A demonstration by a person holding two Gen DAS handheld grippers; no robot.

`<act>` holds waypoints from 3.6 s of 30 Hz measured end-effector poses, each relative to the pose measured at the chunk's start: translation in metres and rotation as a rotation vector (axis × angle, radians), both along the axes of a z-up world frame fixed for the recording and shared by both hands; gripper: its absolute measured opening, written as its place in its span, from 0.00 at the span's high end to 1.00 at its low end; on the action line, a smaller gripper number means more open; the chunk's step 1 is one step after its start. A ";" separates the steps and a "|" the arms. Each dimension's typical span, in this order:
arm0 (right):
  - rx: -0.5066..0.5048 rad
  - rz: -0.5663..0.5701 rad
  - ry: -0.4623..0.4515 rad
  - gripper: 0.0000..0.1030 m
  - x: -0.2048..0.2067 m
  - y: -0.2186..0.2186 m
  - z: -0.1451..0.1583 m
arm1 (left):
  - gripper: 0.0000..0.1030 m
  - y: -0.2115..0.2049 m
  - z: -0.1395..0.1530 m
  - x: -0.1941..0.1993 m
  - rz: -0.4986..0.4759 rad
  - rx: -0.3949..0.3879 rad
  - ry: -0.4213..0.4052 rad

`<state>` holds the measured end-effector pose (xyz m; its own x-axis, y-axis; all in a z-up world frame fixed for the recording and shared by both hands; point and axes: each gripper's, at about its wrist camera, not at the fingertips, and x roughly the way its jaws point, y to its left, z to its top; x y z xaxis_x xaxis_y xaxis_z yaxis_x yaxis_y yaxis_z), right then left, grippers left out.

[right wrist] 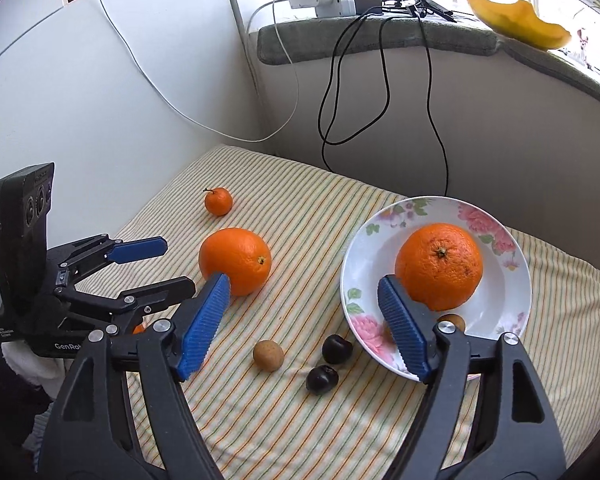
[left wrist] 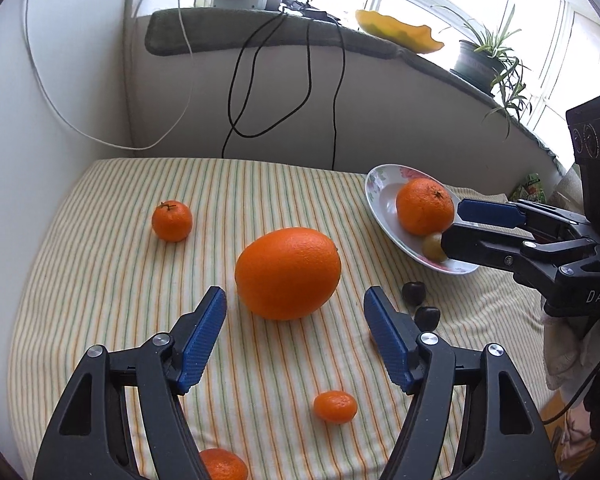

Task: Organize fruits
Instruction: 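Move the right tool back toward the oval orange, then close the right tool around the oval orange and lift it, then carry the oval orange with the right tool over the white plate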

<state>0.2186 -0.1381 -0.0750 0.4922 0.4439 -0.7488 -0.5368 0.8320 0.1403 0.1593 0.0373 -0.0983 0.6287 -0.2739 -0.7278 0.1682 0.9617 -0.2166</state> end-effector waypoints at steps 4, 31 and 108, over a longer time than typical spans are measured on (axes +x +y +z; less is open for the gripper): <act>0.029 0.038 0.050 0.23 0.010 0.021 -0.005 | 0.31 0.001 -0.009 0.005 0.000 -0.027 0.032; 0.103 0.042 0.353 0.27 0.066 0.079 -0.075 | 0.31 0.015 -0.036 0.035 0.026 -0.156 0.121; 0.359 -0.353 0.180 0.31 0.085 -0.186 -0.013 | 0.29 -0.224 0.017 0.119 -0.321 -0.047 -0.037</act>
